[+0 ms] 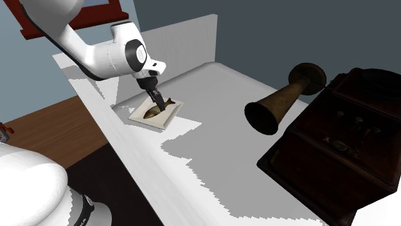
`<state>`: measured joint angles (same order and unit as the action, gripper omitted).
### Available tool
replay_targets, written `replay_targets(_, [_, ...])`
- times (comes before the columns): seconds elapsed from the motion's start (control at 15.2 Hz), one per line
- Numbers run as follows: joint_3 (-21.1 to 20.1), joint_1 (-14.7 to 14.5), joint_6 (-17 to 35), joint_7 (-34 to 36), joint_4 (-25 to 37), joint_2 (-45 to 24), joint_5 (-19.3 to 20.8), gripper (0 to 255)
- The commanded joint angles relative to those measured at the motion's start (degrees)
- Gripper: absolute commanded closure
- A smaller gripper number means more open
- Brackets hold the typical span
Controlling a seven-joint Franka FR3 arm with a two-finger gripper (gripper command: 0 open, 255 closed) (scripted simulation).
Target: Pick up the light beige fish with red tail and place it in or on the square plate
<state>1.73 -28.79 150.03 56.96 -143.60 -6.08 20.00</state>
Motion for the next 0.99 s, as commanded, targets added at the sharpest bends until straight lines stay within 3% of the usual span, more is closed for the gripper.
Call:
replay_targets(0.0, [0.0,0.0,0.0,0.0,0.0,0.0,0.0,0])
replay_targets(0.13, [0.0,0.0,0.0,0.0,0.0,0.0,0.0,0])
replay_targets(0.4, [-1.1,-0.7,-7.5,-2.2,0.5,6.9,-3.3,0])
replay_targets(0.92, [-1.1,-0.7,-7.5,-2.2,0.5,6.9,-3.3,0])
